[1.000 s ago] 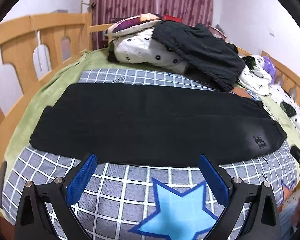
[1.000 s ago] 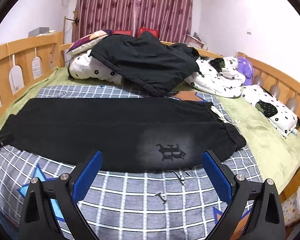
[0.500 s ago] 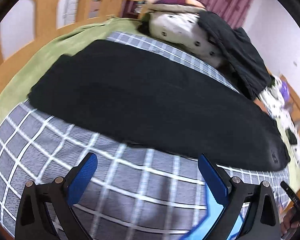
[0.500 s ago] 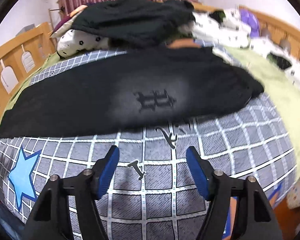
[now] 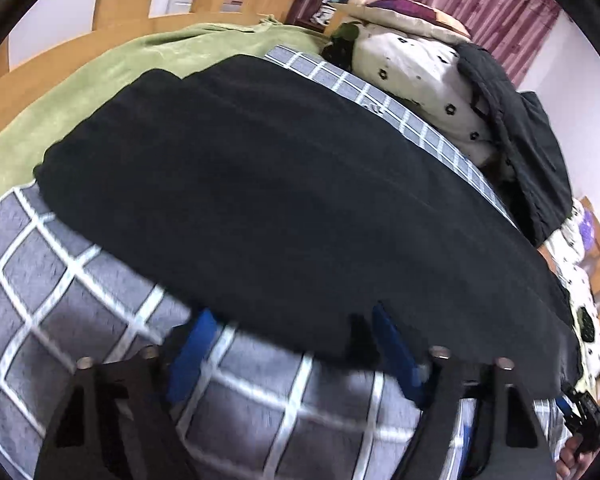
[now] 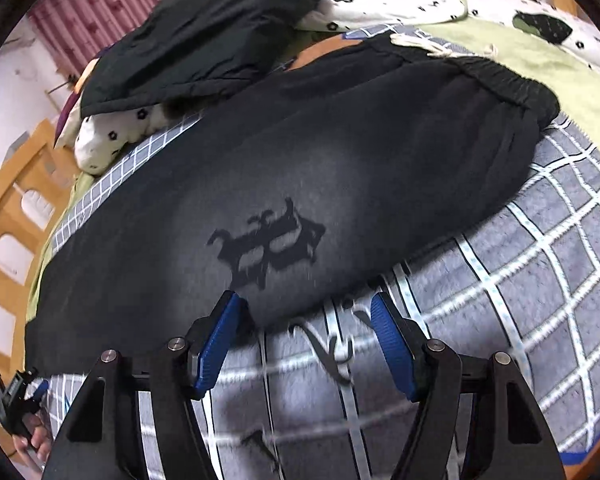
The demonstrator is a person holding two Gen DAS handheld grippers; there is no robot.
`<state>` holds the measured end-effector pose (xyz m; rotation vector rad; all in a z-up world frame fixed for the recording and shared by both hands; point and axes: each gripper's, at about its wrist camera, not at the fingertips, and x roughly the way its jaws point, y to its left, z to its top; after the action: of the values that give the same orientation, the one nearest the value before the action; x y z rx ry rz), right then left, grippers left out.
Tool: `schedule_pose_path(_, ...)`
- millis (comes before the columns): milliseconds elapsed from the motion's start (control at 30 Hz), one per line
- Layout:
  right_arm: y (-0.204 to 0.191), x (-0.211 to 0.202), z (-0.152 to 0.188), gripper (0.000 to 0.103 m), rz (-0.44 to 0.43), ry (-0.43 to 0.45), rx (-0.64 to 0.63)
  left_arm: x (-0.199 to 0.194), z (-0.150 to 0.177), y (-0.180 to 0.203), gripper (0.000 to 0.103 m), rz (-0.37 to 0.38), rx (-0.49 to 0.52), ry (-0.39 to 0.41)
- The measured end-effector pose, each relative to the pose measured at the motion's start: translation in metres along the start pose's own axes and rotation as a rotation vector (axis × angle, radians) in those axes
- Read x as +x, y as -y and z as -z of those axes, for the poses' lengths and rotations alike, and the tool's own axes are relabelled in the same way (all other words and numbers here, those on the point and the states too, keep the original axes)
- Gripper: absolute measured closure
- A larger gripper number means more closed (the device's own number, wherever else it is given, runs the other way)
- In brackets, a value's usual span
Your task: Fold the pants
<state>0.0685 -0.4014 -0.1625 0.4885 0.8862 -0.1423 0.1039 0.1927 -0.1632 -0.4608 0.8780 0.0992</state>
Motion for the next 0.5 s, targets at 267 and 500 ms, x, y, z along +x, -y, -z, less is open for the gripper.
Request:
schedule_pose_path(267,-0.031,-0.022,-0.023,0.095,0.002,0.171,-0.089,-0.015,-0.028,0.023,0.089,-0.048,0.098,0.072)
schedule_pose_path(500,-0.059,-0.056,-0.074,0.096,-0.088,0.282,-0.170,-0.048,-0.082,0.046,0.089,0.023,0.164,0.176)
